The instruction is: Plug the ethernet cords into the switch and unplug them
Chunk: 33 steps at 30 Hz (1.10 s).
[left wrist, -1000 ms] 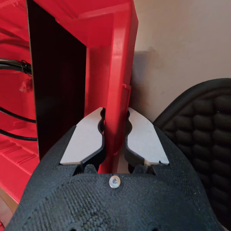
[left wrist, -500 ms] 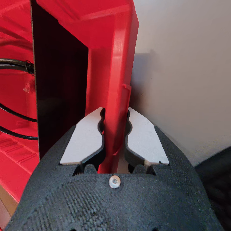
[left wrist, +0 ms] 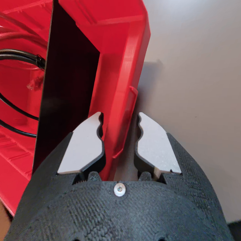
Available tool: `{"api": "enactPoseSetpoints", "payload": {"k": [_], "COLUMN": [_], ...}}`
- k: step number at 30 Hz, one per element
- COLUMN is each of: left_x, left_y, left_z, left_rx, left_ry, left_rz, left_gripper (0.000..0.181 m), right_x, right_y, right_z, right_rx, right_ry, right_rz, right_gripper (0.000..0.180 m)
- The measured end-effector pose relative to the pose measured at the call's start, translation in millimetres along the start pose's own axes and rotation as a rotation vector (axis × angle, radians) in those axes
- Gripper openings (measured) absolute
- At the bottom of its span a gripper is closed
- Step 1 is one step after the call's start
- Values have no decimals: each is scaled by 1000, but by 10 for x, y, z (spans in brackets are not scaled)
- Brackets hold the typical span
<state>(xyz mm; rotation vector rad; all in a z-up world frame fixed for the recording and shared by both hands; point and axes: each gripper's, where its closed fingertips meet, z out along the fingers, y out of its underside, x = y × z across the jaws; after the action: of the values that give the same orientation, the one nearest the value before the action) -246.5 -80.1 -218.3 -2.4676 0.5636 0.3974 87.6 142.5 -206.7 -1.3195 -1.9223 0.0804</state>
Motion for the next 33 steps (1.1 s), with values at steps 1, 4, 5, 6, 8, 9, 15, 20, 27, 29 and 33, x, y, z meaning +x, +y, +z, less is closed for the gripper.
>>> {"api": "enactPoseSetpoints", "payload": {"k": [1, 4, 5, 6, 8, 9, 15, 20, 27, 29, 33], "left_x": [14, -58, -159, -301, -665, -878, -1925, -2272, -2315, -2308, -2237], "left_y": [-59, -375, -467, -546, -689, -734, -648, -448, -454, -419, -514], "left_z": [-63, -377, -482, -576, -728, -774, -526, -59, 376, 468, 536], "left_rx": [25, 200, 251, 296, 402, 452, 560, 382, 169, 126, 146], "left_ry": [24, 96, 98, 91, 81, 79, 170, 68, 57, 61, 156], "left_rz": [-35, -178, -240, -315, -493, -599, -1255, -1442, -1512, -1513, -1495], "left_gripper": [47, 53, 53, 52, 55, 54, 54, 69, 86, 84, 79], "right_x": [-6, 38, 58, 67, 97, 116, 92, 24, -99, -130, -166], "right_y": [-33, -200, -272, -357, -507, -565, -667, -639, -736, -753, -754], "right_z": [-37, -206, -275, -345, -469, -518, -619, -560, -571, -570, -586], "right_rx": [32, 167, 220, 280, 389, 432, 566, 543, 556, 560, 567], "right_ry": [8, 57, 68, 66, 63, 62, -7, -24, -45, -53, -56], "right_rz": [29, 131, 175, 228, 314, 346, 461, 448, 402, 395, 379], "right_gripper": [41, 41, 41, 41, 41, 41, 40, 39, 37, 36, 35]}}
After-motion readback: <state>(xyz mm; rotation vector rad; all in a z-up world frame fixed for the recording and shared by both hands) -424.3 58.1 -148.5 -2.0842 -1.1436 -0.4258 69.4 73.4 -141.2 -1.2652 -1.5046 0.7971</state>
